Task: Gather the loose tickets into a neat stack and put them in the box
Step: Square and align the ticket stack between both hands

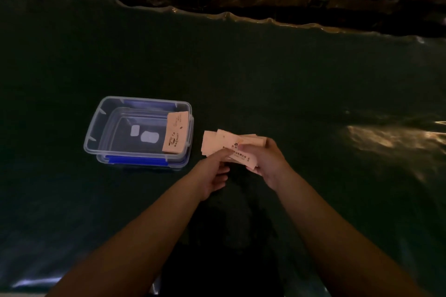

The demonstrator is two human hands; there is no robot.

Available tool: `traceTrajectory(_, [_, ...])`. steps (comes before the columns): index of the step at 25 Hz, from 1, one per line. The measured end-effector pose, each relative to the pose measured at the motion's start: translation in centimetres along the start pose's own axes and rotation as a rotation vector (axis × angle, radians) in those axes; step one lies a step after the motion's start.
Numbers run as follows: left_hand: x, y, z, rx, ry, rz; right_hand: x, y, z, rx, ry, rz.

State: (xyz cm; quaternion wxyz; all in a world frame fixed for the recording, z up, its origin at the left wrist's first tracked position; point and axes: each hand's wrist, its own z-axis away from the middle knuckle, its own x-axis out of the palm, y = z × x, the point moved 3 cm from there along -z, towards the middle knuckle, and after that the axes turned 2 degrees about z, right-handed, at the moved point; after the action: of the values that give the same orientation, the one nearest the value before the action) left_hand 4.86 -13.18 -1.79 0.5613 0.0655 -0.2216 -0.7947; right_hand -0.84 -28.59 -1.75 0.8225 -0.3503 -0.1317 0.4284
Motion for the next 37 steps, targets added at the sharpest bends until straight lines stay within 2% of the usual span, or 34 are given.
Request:
traceTrajectory(5, [-2.1, 0.2, -0.5, 0.061, 0.192, -0.318, 0.1, 0.2, -2.5, 0.078, 0.048, 0.082])
traceTrajectory(9, [-1.8, 0.8, -1.5, 0.169, 0.338, -0.323, -0.2, 0.8, -3.9, 0.135, 0.029, 0.126])
traceTrajectory(11, [-1.2, 1.5, -2.1, 0.173, 0.358, -0.306, -0.5, 0.9, -4.2, 0.147, 0.012, 0.142])
traceTrajectory(18, [0.7, 4.0, -3.8, 0.072, 0.296, -0.301, -0.5, 0.8, -4.7, 0.124, -0.024, 0.154])
traceTrajectory(27, [0.5, 4.9, -3.9, 0.082, 0.24, -0.266, 0.9, -0.4, -4.1, 0.115, -0.041, 0.196])
traceTrajectory(32, [-0.3, 3.7, -4.0, 0.003, 0.084, -0.194, -0.2, 0.1, -3.1, 0.175, -0.084, 0.178])
traceTrajectory(37, [-0.9, 2.1, -3.8, 0.023, -0.009, -0.292, -1.2, 3.0, -1.8, 0.224, -0.141, 0.019])
